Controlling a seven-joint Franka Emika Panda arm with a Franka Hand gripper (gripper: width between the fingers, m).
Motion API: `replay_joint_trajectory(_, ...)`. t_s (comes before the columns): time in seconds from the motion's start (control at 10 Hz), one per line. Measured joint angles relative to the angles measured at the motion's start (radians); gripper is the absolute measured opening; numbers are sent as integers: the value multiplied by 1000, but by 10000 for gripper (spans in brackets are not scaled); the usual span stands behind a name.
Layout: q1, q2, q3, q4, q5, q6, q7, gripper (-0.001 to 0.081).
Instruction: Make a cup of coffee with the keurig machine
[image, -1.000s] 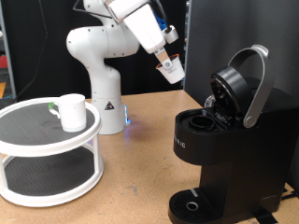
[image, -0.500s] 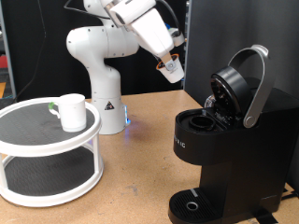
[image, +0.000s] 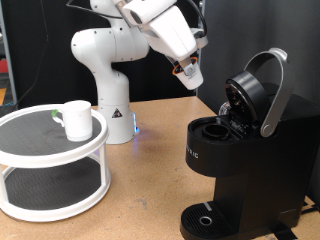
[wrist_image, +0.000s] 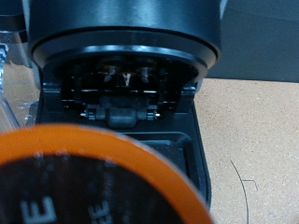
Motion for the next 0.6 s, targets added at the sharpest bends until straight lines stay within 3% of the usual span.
replay_joint_trajectory(0.3,-2,6,9,1,-33,43,60,437)
replay_joint_trajectory(0.6,0,6,12,-15,-26,44,39,437)
